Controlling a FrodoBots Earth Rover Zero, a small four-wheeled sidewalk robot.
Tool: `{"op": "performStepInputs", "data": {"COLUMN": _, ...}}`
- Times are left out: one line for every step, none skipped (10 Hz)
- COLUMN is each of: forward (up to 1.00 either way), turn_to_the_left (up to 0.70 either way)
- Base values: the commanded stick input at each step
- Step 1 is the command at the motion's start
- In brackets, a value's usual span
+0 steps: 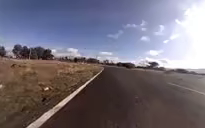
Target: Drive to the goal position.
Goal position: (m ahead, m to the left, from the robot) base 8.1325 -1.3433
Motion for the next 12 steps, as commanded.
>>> {"op": "performStepInputs", "data": {"forward": 0.45, "turn_to_the_left": 0.00}}
{"op": "performStepInputs", "data": {"forward": 0.45, "turn_to_the_left": 0.00}}
{"op": "performStepInputs", "data": {"forward": 0.45, "turn_to_the_left": 0.00}}
{"op": "performStepInputs", "data": {"forward": 0.45, "turn_to_the_left": 0.00}}
{"op": "performStepInputs", "data": {"forward": 0.45, "turn_to_the_left": 0.00}}
{"op": "performStepInputs", "data": {"forward": 0.45, "turn_to_the_left": 0.00}}
{"op": "performStepInputs", "data": {"forward": 0.45, "turn_to_the_left": 0.00}}
{"op": "performStepInputs", "data": {"forward": 0.45, "turn_to_the_left": 0.00}}
{"op": "performStepInputs", "data": {"forward": 0.45, "turn_to_the_left": 0.00}}
{"op": "performStepInputs", "data": {"forward": 0.45, "turn_to_the_left": 0.00}}
{"op": "performStepInputs", "data": {"forward": 0.45, "turn_to_the_left": -0.27}}
{"op": "performStepInputs", "data": {"forward": 0.45, "turn_to_the_left": -0.27}}
